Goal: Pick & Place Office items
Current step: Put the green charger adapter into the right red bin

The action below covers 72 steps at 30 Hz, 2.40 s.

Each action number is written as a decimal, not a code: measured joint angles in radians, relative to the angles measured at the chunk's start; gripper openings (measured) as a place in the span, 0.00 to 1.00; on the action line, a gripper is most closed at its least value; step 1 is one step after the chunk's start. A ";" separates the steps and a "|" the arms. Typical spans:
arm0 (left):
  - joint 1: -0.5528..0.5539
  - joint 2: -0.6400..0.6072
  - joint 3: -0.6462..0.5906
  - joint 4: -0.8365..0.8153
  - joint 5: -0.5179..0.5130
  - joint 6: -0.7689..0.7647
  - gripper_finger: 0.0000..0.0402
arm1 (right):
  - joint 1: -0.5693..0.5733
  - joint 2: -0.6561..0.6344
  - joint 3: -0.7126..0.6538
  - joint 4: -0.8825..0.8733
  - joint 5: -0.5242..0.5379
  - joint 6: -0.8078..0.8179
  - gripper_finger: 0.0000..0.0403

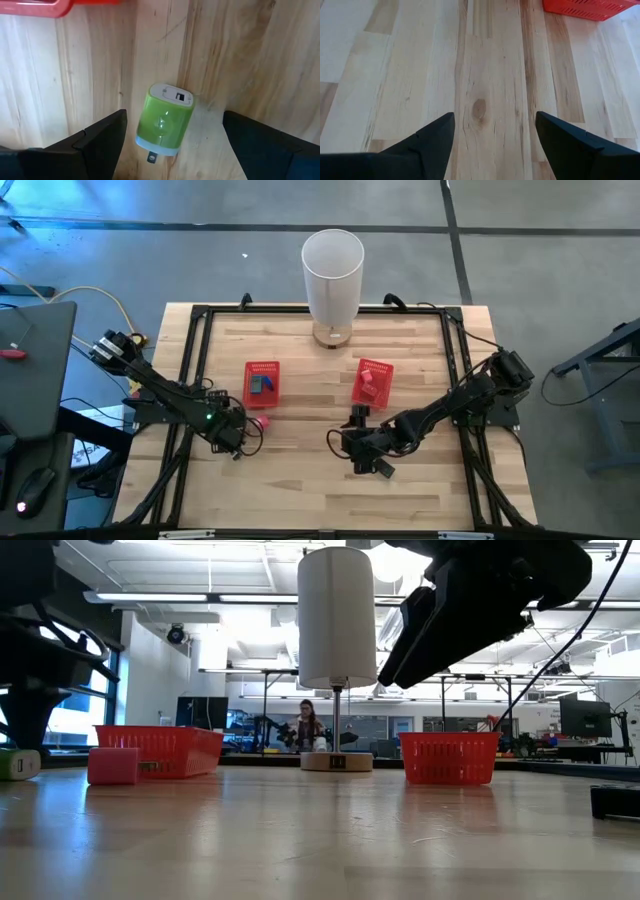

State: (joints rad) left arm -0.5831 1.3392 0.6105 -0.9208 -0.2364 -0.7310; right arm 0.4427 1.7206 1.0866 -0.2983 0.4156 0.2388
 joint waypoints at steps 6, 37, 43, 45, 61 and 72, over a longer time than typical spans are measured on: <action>0.000 0.001 -0.002 0.003 0.015 -0.002 0.81 | 0.000 0.000 0.000 -0.001 0.000 0.000 0.66; 0.001 0.005 0.017 0.042 0.047 -0.159 0.31 | 0.000 0.000 0.000 -0.001 -0.006 0.001 0.66; 0.001 0.000 0.129 -0.080 0.101 -0.235 0.31 | -0.005 0.000 0.000 0.017 -0.041 0.001 0.66; 0.000 0.000 0.173 -0.073 0.099 -0.223 0.31 | -0.005 0.000 0.000 0.030 -0.057 0.014 0.66; 0.005 0.020 0.300 0.349 -0.241 0.139 0.31 | -0.025 0.082 0.000 0.137 -0.241 0.057 0.66; 0.063 0.258 0.300 0.973 0.038 0.132 0.31 | -0.047 0.084 0.000 0.183 -0.293 -0.028 0.66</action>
State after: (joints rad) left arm -0.5206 1.5973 0.9108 0.0525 -0.1985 -0.5985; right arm 0.3952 1.8042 1.0866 -0.1150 0.1228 0.2107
